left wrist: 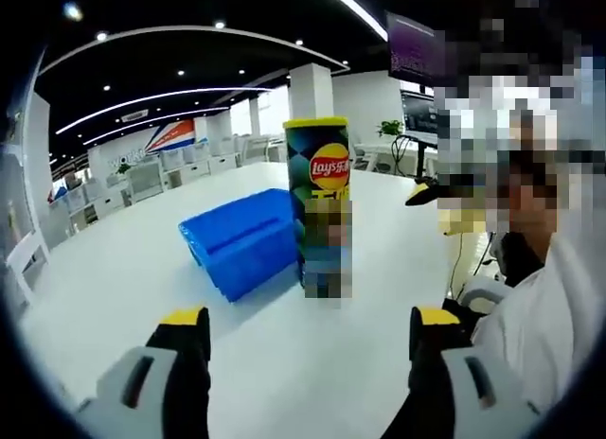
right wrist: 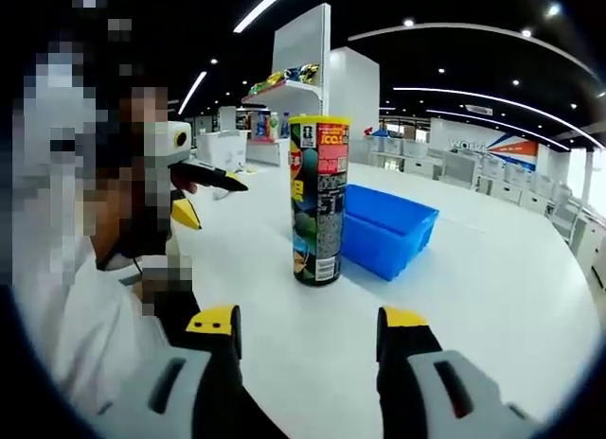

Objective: Open the lid of the chip container on the table, take out the chips, place them into the box in front of the container, and close the lid

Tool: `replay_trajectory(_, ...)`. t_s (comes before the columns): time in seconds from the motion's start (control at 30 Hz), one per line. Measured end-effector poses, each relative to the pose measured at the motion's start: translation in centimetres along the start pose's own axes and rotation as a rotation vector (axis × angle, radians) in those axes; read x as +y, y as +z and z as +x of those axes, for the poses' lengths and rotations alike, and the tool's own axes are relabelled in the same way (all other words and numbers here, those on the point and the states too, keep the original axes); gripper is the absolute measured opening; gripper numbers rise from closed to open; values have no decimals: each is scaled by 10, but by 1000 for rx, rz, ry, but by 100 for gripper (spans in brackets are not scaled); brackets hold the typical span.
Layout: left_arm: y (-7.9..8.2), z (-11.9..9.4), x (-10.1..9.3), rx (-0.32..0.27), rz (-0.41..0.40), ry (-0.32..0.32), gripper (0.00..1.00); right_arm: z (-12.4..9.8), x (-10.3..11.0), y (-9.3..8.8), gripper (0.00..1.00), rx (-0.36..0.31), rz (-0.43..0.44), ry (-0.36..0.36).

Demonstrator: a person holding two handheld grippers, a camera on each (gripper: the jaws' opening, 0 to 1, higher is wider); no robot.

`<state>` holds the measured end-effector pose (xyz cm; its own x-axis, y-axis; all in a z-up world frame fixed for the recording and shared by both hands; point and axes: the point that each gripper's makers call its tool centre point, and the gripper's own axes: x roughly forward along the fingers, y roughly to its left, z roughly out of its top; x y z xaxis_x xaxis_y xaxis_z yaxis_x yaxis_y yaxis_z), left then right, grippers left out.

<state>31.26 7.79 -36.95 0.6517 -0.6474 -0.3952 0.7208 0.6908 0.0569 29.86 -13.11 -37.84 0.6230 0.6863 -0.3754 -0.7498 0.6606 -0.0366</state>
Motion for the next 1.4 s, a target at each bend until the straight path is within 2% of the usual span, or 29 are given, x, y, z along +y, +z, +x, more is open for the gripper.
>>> replay_trajectory(0.17,8,4,-6,-58,41,-28,88,0,2,-1,57,2,1,5)
replay_trajectory(0.33,9,9,-5,-43,32,-21,91,-3,3,2,56,-8,28,7)
replay_trajectory(0.4,8,12,-6,-41,51,-29,90,-4,5,8,56,-32,55,26)
replay_trajectory(0.5,5,20,-5,-34,34,-39,90,-6,5,16,56,-63,61,40)
replay_trajectory(0.63,16,33,-7,-96,0,-70,89,-4,1,18,56,-62,34,27)
replay_trajectory(0.67,25,36,-6,-146,-4,-75,85,-4,2,18,56,-59,33,29)
replay_trajectory(0.73,32,38,-7,-179,-20,-89,80,-4,4,18,56,-56,38,35)
replay_trajectory(0.8,39,43,-6,-197,-38,-102,83,-5,6,18,56,-57,39,42)
replay_trajectory(0.93,41,60,-7,-192,-28,-125,84,-6,4,16,55,-55,41,35)
replay_trajectory(1.1,33,81,-12,-157,-31,-153,81,-6,3,17,55,-59,35,33)
replay_trajectory(1.4,27,104,-15,-143,-38,-179,78,-3,4,15,55,-62,29,40)
